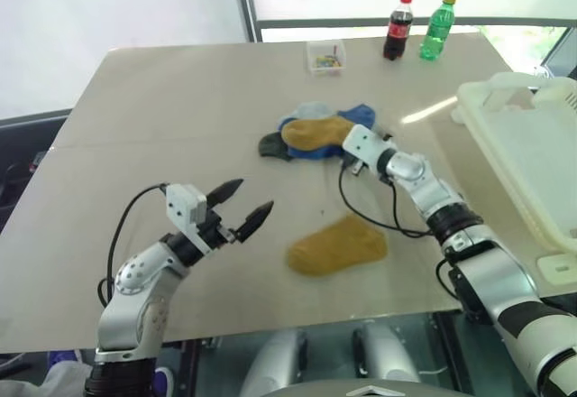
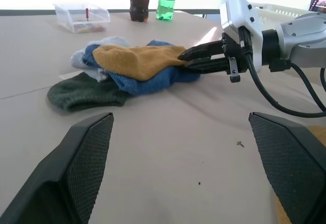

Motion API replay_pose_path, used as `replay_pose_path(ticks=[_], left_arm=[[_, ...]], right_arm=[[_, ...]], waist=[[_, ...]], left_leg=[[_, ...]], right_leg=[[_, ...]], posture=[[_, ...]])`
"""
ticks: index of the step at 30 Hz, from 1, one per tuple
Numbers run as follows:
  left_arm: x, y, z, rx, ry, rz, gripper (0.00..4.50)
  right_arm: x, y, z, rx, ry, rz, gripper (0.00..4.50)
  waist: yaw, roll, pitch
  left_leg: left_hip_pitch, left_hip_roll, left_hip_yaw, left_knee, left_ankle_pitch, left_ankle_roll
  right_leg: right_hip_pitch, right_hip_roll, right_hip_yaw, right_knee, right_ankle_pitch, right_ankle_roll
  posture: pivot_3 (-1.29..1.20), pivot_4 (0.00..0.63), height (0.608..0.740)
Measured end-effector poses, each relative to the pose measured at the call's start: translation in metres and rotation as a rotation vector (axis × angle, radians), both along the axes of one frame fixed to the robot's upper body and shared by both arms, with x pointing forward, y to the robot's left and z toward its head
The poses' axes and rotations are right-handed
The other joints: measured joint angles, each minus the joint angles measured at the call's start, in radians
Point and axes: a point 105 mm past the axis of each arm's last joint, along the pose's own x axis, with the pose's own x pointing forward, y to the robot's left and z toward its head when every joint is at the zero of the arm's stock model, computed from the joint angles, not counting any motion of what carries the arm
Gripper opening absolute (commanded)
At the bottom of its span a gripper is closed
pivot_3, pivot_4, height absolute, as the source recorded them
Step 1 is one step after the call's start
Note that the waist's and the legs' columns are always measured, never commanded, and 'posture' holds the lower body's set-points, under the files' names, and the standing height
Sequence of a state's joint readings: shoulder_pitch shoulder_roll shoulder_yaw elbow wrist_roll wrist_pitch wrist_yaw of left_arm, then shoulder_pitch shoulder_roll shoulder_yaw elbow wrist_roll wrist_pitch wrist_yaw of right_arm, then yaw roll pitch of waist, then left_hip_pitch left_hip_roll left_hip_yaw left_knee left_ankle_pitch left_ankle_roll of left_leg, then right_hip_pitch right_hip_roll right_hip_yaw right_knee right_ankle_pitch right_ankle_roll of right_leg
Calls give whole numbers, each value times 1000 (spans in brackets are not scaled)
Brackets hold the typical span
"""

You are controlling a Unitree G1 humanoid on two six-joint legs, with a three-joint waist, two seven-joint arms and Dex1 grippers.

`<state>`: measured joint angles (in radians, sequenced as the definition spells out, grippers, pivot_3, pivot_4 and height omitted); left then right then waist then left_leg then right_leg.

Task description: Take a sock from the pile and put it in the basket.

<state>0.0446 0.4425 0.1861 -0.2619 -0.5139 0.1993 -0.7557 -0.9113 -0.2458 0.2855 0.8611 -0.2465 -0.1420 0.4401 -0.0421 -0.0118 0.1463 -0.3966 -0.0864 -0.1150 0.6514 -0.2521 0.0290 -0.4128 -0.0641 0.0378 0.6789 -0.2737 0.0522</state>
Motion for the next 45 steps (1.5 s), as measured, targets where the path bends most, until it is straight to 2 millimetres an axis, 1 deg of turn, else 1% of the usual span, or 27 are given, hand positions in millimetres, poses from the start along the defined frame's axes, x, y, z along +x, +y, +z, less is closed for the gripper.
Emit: replay_pose_path(ticks=[7,11,13,15,16,17,19,20,22,24,27,28,29,32,34,39,44,45], left_arm=[[1,-1,1,-1,3,-2,4500],[2,-1,1,-1,1,-5,4500],[1,-2,1,-1,3,-7,4500],[0,-2,0,-6,13,-15,4500],[0,-2,0,-6,13,-15,4500],[-1,-2,-1,-13,26,-24,4500],[-3,-2,-1,-14,35,-33,4500],[-3,-2,-1,-13,36,-39,4500],[-4,-3,1,-10,35,-48,4500],[-4,-3,2,-6,34,-55,4500],[-4,-2,4,-2,32,-63,4500],[-4,-3,5,-1,31,-68,4500],[-3,-3,5,-1,29,-69,4500],[-3,-4,7,4,29,-86,4500],[-2,-4,9,10,27,-95,4500],[-2,-4,9,29,42,-109,4500],[10,-8,4,102,45,-72,4500],[13,-10,-1,131,53,-66,4500]], right_arm=[[0,0,2,12,2,0,79],[-1,3,11,26,-16,23,79],[-6,6,15,34,-24,57,79],[-16,12,16,57,-16,110,79],[-16,12,16,57,-16,111,79],[-26,15,18,78,-1,156,79],[-38,19,20,98,21,210,79],[-48,23,23,108,32,254,79],[-60,26,26,106,47,304,79],[-75,26,27,86,65,363,79],[-92,26,13,23,118,428,79],[-98,24,4,-15,149,451,79],[-102,22,-1,-33,166,464,79],[-124,12,-20,-142,236,552,79],[-132,4,-31,-209,263,580,79],[-134,-4,-31,-267,244,593,79],[-135,-2,-31,-224,262,543,79],[-134,-3,-31,-216,277,522,79]], waist=[[-1,0,0],[0,0,0],[0,0,0],[0,0,0],[0,0,0],[1,0,0],[1,0,0],[1,0,0],[2,0,0],[4,0,0],[6,0,0],[6,0,0],[7,0,0],[8,0,0],[8,0,0],[10,0,0],[23,0,0],[25,0,0]], left_leg=[[0,0,0,0,0,0],[0,0,0,0,0,0],[0,0,0,0,0,0],[0,0,0,0,0,0],[0,0,0,0,0,0],[0,0,0,0,0,0],[0,0,0,0,0,0],[0,0,-1,0,0,0],[0,0,0,0,0,0],[0,0,-1,0,0,0],[0,0,-1,0,0,0],[0,0,0,0,0,0],[0,0,-1,0,0,0],[0,0,-1,0,0,0],[0,0,-1,0,0,0],[1,1,-1,0,0,0],[1,0,0,0,0,0],[1,1,0,0,0,0]], right_leg=[[0,0,0,0,0,0],[0,0,0,0,0,0],[0,0,0,0,0,0],[0,0,0,0,0,0],[0,0,0,0,0,0],[0,0,0,0,0,0],[0,0,0,0,0,0],[0,0,0,0,0,0],[0,0,0,0,0,0],[0,0,-1,0,0,0],[1,0,-1,-1,0,0],[1,0,0,-1,0,0],[1,0,-1,-1,0,0],[1,0,-1,-1,0,0],[1,0,-1,-1,0,0],[1,0,-1,-1,0,0],[1,0,0,-1,0,0],[1,0,0,-1,0,0]], posture=[[0,150,740],[0,150,740],[0,150,740],[0,150,740],[0,150,740],[0,150,740],[0,150,740],[0,150,740],[0,150,740],[0,150,740],[0,150,740],[0,150,740],[0,150,740],[0,150,740],[0,150,740],[0,150,740],[0,150,740],[0,150,740]])
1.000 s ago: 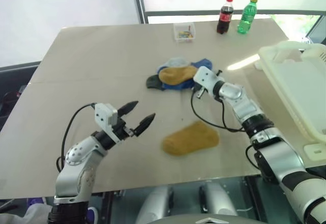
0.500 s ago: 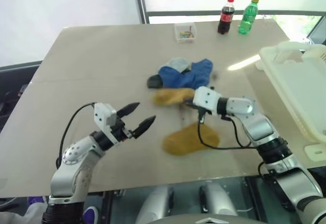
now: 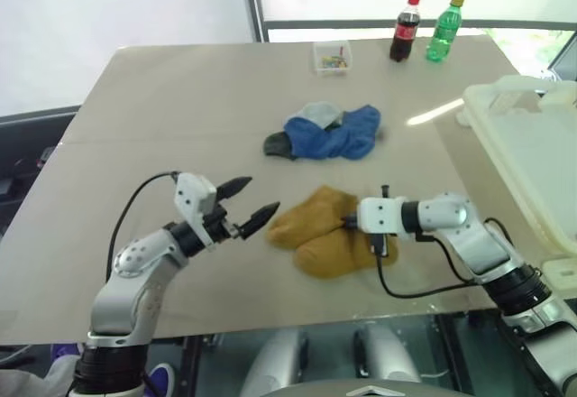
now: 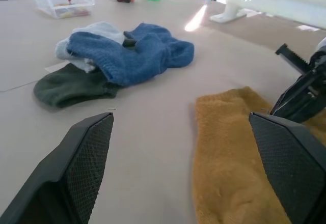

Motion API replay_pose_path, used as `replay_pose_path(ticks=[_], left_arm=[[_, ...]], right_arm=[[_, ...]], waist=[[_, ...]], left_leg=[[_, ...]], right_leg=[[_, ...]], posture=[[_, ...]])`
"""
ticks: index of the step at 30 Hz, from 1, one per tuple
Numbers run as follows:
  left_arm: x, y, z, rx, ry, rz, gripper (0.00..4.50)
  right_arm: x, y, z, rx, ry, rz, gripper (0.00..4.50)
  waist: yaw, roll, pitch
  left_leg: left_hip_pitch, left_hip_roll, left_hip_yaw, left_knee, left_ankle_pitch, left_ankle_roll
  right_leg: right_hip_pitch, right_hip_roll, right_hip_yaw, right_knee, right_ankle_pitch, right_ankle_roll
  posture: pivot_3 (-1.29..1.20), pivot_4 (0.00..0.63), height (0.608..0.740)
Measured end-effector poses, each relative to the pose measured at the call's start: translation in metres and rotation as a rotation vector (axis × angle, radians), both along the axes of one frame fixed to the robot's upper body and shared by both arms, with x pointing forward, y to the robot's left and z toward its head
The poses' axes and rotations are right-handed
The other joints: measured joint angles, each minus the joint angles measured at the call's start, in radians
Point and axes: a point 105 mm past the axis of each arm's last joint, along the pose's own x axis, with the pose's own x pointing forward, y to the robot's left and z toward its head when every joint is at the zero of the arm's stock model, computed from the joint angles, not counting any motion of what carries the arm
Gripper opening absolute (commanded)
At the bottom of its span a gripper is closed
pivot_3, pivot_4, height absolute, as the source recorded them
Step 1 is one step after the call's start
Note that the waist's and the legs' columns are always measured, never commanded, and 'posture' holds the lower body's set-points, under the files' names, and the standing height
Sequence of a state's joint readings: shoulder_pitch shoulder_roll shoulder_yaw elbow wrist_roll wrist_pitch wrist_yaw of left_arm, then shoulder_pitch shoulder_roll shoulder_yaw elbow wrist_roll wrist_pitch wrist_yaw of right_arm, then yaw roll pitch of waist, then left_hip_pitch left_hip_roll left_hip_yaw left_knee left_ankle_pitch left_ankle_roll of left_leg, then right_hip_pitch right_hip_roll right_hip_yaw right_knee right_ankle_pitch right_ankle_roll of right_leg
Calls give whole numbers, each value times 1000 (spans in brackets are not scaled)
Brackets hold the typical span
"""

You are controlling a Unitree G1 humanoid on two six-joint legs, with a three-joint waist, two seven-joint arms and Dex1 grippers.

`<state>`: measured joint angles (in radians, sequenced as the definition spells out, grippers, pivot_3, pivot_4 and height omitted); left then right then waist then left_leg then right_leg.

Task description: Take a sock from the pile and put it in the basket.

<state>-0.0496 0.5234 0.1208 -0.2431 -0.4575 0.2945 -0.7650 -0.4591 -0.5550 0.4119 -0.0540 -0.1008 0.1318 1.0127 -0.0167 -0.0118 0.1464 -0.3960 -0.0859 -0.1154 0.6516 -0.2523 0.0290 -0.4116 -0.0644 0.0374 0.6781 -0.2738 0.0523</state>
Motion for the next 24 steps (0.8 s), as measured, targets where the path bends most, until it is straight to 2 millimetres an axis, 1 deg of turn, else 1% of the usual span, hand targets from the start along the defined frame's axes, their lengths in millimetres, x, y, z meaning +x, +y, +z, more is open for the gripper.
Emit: replay_pose_path(ticks=[1,4,6,7,8,10,13,14,17,21,24], left_arm=[[0,0,-1,4,2,0,4500],[4,-7,-15,85,17,-18,4500],[7,-9,-23,129,23,-21,4500],[10,-9,-29,173,26,-17,4500],[14,-7,-35,219,31,-8,4500],[22,-7,-39,284,9,0,4500],[40,-14,-32,358,-66,-2,4500],[47,-15,-30,379,-93,-2,4500],[56,-20,-28,398,-123,-19,4500],[64,-24,-26,401,-150,-41,4500],[67,-24,-26,386,-144,-44,4500]], right_arm=[[0,0,0,1,1,-2,79],[4,2,1,34,42,-67,896],[5,1,3,37,35,-89,1603],[6,-1,5,37,20,-105,2152],[7,-1,6,43,8,-121,2605],[9,-3,6,54,2,-146,2605],[4,-1,7,72,36,-144,2605],[0,0,10,98,71,-140,2605],[1,-4,18,151,111,-163,2605],[10,-10,41,229,127,-201,2605],[10,-10,44,244,144,-205,2605]], waist=[[1,0,0],[5,0,0],[6,0,0],[6,0,0],[6,0,0],[7,0,0],[11,0,0],[10,0,0],[8,0,0],[6,0,0],[5,0,0]], left_leg=[[0,0,0,0,0,0],[0,0,0,0,0,0],[0,0,0,0,0,0],[0,0,0,0,0,0],[0,0,-1,0,0,0],[0,0,0,0,0,0],[0,-1,-1,0,0,0],[-1,-1,-1,0,0,0],[-1,-1,-1,0,0,0],[-1,-1,-2,1,0,0],[-1,-1,-2,1,0,0]], right_leg=[[0,0,0,0,0,0],[0,0,0,0,0,0],[0,0,0,0,0,0],[0,0,-1,0,0,0],[0,0,-1,0,0,0],[0,0,-1,0,0,0],[0,-1,-2,0,0,0],[0,-1,-2,0,0,0],[0,-2,-2,0,0,0],[0,-2,-3,0,0,0],[0,-2,-3,0,0,0]], posture=[[0,150,740],[0,150,740],[0,150,740],[0,150,740],[0,150,740],[0,150,740],[0,150,740],[0,150,740],[0,150,740],[0,150,740],[0,150,740]])
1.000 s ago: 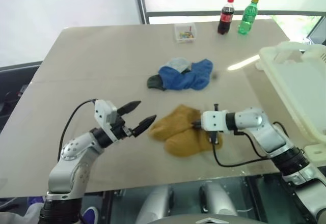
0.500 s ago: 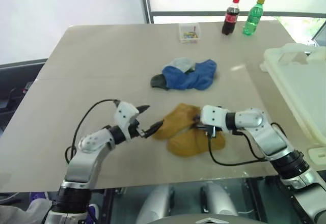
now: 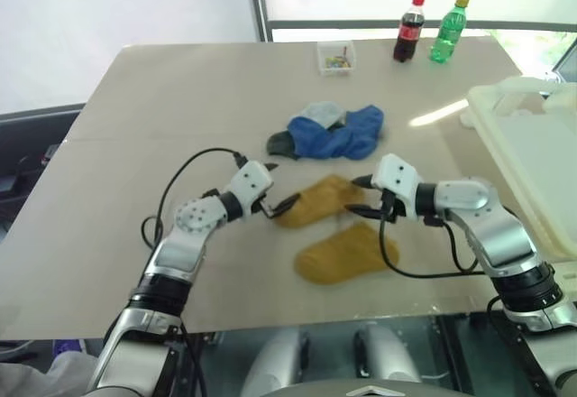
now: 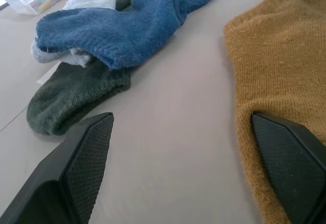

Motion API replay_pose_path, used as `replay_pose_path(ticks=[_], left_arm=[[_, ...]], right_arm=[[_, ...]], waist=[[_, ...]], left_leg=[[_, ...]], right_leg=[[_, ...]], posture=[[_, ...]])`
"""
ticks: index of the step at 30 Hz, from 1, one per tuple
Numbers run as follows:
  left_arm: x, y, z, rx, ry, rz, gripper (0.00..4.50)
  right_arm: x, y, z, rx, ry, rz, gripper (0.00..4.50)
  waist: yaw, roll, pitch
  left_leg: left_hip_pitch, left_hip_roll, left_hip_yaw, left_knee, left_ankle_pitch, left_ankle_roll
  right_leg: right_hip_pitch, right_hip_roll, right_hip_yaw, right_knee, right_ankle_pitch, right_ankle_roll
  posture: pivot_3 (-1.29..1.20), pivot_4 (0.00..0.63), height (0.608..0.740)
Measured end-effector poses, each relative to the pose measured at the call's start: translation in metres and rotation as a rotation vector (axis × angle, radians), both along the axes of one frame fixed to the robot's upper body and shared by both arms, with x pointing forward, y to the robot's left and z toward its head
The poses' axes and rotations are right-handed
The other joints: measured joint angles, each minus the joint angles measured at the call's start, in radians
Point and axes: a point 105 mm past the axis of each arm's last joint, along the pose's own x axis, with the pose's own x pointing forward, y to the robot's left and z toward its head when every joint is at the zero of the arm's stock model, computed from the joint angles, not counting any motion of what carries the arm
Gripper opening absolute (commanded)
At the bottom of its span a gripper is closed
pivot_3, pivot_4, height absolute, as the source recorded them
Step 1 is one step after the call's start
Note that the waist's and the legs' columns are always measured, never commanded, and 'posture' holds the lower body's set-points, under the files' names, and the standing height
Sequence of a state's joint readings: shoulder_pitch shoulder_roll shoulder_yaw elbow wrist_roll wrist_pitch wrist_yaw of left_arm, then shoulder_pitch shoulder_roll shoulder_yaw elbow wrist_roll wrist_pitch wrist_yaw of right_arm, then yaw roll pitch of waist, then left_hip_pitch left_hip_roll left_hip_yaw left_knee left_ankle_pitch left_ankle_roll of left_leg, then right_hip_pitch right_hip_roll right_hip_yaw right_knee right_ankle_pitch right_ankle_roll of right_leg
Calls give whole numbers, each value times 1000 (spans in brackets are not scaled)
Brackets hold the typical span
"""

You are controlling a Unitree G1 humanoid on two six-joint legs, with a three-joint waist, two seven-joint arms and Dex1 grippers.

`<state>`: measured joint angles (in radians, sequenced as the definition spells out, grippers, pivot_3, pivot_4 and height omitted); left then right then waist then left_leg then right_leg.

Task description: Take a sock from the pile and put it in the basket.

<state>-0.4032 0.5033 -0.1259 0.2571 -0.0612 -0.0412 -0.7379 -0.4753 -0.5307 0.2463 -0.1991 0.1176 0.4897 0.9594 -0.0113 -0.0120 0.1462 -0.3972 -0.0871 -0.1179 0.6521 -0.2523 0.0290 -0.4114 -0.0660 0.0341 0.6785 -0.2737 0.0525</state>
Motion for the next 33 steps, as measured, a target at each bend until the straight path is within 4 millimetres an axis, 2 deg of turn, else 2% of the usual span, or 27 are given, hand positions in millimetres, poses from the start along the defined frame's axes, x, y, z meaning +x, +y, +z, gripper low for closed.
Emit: replay_pose_path(ticks=[3,6,9,13,21,27,33], left_arm=[[-6,6,4,-129,80,18,4500],[-32,14,8,-279,207,-5,4500],[-53,21,6,-322,309,15,4500],[-69,37,-9,-235,413,158,4500],[-70,30,-6,-259,513,235,4500],[-66,16,-4,-367,568,245,4500],[-67,-6,1,-487,703,178,4500]], right_arm=[[4,5,0,28,22,-25,2605],[19,15,-4,55,41,-87,2605],[31,14,-14,43,59,-152,2605],[39,11,-34,-27,66,-192,2605],[40,11,-36,-52,36,-188,2605],[38,8,-37,-59,33,-199,2605],[34,9,-37,-55,33,-206,2605]], waist=[[-9,0,0],[-27,0,0],[-29,0,0],[-20,0,0],[-16,1,-1],[-2,1,-2],[-2,1,-2]], left_leg=[[-1,0,1,0,0,0],[-1,1,1,0,0,0],[0,1,0,-1,0,0],[0,0,1,0,0,0],[3,0,1,0,0,0],[3,0,1,0,0,0],[3,0,1,0,0,0]], right_leg=[[-1,1,1,0,0,0],[-1,1,2,0,0,0],[-2,2,3,0,0,0],[-1,1,2,0,0,0],[1,1,2,1,0,0],[1,1,2,1,0,0],[1,1,2,1,0,0]], posture=[[0,150,740],[0,150,740],[0,150,740],[0,150,740],[0,150,740],[0,150,740],[0,150,740]])
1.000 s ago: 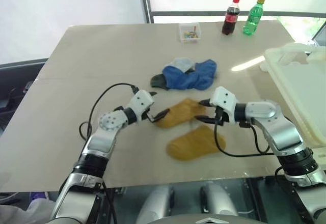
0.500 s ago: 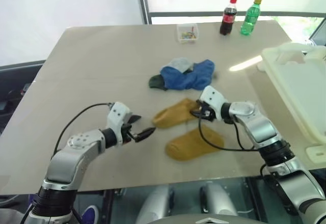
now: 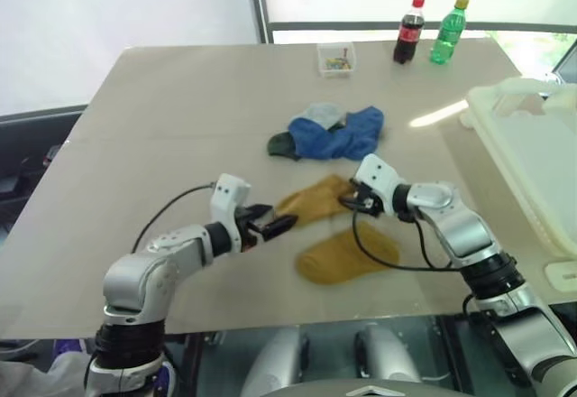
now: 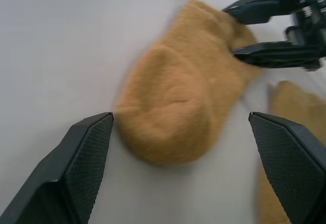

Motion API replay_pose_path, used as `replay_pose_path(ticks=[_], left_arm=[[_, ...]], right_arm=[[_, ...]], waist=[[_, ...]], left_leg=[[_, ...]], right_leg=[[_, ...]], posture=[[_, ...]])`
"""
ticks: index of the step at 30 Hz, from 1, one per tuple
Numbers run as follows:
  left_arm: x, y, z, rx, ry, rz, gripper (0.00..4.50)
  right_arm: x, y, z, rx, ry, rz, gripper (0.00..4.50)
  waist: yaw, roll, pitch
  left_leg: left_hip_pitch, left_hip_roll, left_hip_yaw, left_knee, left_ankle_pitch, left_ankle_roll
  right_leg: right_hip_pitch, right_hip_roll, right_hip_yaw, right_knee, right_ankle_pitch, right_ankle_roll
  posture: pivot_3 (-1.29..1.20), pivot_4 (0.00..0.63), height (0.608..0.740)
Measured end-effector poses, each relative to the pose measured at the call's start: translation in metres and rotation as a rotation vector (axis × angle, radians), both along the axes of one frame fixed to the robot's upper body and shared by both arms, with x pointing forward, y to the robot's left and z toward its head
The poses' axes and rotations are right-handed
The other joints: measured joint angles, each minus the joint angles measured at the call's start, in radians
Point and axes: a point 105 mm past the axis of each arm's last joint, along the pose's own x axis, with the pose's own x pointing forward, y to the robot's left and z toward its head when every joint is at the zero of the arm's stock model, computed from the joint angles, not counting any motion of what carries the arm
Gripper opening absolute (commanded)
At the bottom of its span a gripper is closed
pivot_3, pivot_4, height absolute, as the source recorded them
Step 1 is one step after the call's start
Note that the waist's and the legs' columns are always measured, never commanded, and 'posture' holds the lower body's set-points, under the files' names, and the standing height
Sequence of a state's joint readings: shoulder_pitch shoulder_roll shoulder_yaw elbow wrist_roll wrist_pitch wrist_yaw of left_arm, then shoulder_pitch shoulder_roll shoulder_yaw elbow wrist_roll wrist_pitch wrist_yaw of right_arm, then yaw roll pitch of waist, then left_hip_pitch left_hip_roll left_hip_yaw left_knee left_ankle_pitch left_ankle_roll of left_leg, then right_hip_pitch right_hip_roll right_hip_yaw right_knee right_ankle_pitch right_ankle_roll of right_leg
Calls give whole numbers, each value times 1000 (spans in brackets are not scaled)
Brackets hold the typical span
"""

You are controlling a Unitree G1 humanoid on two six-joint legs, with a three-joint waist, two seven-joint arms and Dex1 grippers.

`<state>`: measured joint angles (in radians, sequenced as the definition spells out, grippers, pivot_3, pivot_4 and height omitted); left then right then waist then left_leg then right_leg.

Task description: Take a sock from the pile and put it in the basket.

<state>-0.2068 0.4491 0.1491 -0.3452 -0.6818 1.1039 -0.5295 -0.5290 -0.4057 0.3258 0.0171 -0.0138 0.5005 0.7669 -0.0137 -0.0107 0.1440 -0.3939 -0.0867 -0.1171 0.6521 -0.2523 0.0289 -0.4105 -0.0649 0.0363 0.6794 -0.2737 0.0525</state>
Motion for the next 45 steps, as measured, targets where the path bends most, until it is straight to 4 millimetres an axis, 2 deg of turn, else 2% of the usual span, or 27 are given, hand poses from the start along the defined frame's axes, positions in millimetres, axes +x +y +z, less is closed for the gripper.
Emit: replay_pose_path(ticks=[17,18,19,20,22,23,24,25,26,27,33,35,39,45], left_arm=[[10,6,0,67,-25,4,4500],[13,6,-1,82,-32,11,3990],[16,6,-2,113,-42,19,3757],[18,8,-4,143,-51,30,3313],[21,12,-8,174,-55,53,2411],[23,13,-10,192,-58,64,1806],[23,14,-10,200,-60,70,1477],[24,15,-11,209,-65,76,968],[27,16,-12,227,-80,90,694],[28,17,-13,235,-90,95,82],[23,14,-13,154,-113,73,82],[18,10,-7,59,-112,34,82],[14,6,7,-20,-142,-25,82],[3,2,19,-134,-127,-84,82]], right_arm=[[0,-8,-2,62,72,-88,2605],[0,-9,-2,62,72,-88,2096],[0,-8,-3,60,75,-86,1885],[0,-8,-4,57,76,-83,1426],[0,-7,-6,48,73,-75,513],[0,-8,-6,45,73,-76,23],[0,-8,-6,44,73,-76,0],[0,-8,-6,43,72,-76,0],[0,-9,-6,40,68,-76,0],[0,-9,-6,38,66,-76,0],[-1,-13,-3,35,46,-61,0],[-7,-15,2,56,40,-32,0],[-13,-20,14,67,15,2,0],[-21,-24,11,74,33,19,0]], waist=[[0,0,0],[1,0,0],[1,0,0],[1,0,0],[1,0,0],[1,0,0],[1,0,0],[1,0,0],[1,0,0],[1,0,0],[2,0,1],[2,0,2],[0,0,2],[0,-1,3]], left_leg=[[0,0,0,0,0,0],[1,0,0,0,0,0],[2,0,0,0,0,0],[4,0,0,0,0,-1],[10,0,0,-2,0,0],[13,0,0,-3,-2,4],[14,0,0,-3,-2,4],[15,0,0,-3,-2,4],[15,0,0,-3,-2,4],[14,0,0,-3,-2,4],[12,0,-1,-3,-2,2],[8,0,-2,-3,0,0],[6,0,-2,-3,0,0],[5,0,-2,-3,0,0]], right_leg=[[0,0,0,0,0,0],[0,0,0,0,0,0],[1,0,0,1,0,0],[3,0,0,1,1,-1],[9,0,0,-1,0,-1],[13,0,0,-1,0,-1],[14,0,0,-2,0,-1],[14,0,0,-2,0,-1],[14,0,0,-2,0,-1],[14,0,0,-2,0,-1],[13,-1,-1,-2,0,-1],[10,-1,-2,-3,0,-1],[8,-1,-2,-4,0,-1],[7,0,-2,-4,0,-1]], posture=[[0,150,740],[0,150,740],[0,150,740],[0,150,740],[0,150,740],[0,150,740],[0,150,740],[0,150,740],[0,150,740],[0,150,740],[0,150,740],[0,150,740],[0,150,740],[0,150,740]])
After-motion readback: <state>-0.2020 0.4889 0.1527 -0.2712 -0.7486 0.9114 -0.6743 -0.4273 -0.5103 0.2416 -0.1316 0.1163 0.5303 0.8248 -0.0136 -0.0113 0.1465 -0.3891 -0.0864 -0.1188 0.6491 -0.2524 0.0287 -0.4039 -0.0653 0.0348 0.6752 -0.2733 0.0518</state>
